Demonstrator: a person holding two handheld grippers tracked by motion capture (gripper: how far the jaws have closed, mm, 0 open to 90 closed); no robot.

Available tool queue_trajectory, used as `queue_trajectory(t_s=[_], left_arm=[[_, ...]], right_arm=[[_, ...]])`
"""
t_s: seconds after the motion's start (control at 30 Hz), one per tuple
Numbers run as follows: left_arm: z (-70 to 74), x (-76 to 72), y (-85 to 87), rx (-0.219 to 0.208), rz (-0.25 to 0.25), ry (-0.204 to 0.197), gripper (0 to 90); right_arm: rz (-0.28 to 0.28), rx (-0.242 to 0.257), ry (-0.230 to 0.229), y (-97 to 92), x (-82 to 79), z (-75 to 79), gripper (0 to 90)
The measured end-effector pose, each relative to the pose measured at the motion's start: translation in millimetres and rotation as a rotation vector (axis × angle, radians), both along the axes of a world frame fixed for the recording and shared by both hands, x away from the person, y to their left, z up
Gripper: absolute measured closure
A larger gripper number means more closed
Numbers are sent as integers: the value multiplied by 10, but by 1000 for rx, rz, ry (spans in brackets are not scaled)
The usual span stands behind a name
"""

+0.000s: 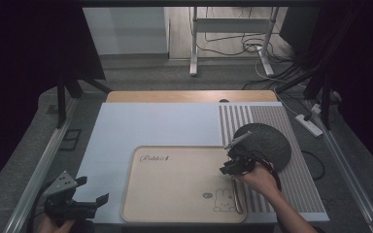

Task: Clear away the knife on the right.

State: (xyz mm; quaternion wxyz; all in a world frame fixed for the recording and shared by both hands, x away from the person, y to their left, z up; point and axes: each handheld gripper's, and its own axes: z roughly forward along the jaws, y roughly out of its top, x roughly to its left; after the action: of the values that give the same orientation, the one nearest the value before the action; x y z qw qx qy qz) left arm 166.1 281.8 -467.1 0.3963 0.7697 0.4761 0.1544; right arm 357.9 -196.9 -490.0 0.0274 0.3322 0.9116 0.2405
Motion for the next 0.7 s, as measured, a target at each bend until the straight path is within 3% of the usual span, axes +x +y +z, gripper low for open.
queue_trajectory(t_s=[0.27,0.6,0.7], left_arm=[[0,0,2,-1,1,0,18],[0,-1,5,-3,3,0,18],[0,-2,3,-2,3,-1,19]], right_arm=[[-1,-15,-45,-21,-74,86,484],[-67,35,-95,-66,-139,211,180],[-79,48,-94,-112,-167,236,142]])
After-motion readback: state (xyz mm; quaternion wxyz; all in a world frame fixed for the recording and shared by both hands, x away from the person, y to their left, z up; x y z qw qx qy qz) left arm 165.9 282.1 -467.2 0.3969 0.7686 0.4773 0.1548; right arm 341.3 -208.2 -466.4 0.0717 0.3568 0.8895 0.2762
